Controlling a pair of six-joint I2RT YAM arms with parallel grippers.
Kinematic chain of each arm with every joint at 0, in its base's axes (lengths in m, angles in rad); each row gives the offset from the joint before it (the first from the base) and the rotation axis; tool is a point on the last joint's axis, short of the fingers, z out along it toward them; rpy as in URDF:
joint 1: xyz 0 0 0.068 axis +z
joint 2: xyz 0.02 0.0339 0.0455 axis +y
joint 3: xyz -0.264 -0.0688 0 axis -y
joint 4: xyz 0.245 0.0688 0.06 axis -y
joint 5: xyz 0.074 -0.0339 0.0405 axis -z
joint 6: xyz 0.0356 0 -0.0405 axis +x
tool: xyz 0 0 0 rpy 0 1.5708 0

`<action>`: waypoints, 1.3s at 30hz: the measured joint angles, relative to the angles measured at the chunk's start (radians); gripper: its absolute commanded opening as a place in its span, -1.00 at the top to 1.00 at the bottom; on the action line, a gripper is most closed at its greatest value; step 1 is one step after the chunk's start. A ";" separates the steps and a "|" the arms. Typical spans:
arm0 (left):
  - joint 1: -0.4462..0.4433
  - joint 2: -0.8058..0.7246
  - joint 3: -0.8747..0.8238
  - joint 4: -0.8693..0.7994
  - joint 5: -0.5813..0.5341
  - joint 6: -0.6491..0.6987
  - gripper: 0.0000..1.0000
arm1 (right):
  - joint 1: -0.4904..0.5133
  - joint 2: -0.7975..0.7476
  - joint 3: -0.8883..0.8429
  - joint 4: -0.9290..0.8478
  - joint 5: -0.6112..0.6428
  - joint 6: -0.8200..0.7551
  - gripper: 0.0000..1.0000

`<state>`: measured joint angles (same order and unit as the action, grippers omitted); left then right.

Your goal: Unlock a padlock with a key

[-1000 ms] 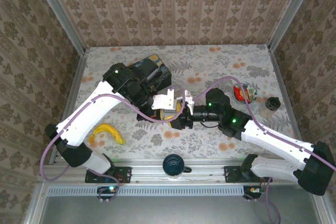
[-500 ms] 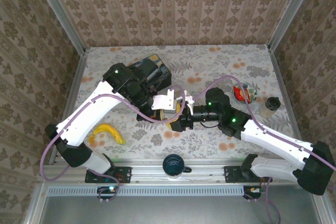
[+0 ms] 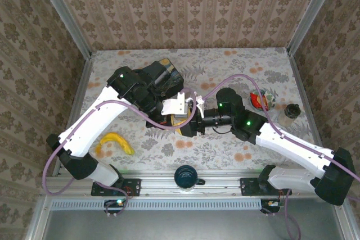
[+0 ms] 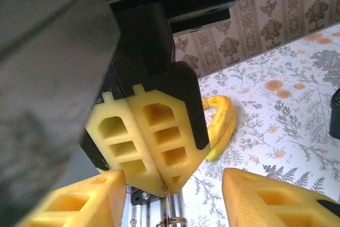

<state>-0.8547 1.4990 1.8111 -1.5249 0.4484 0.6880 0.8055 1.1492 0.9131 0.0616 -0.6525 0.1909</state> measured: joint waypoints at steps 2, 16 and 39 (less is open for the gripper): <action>0.000 -0.001 0.000 0.002 0.000 0.000 1.00 | 0.000 0.000 0.000 -0.003 0.000 0.000 0.05; 0.000 -0.002 0.000 0.003 0.000 -0.003 1.00 | -0.001 0.000 0.000 -0.013 0.001 -0.008 0.27; 0.012 -0.002 -0.003 0.000 0.000 -0.003 1.00 | -0.008 0.006 0.002 -0.030 -0.003 -0.035 0.44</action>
<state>-0.8429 1.4967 1.8076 -1.5253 0.4484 0.6849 0.7971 1.1553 0.9146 0.0319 -0.6556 0.1555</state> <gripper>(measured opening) 0.045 0.282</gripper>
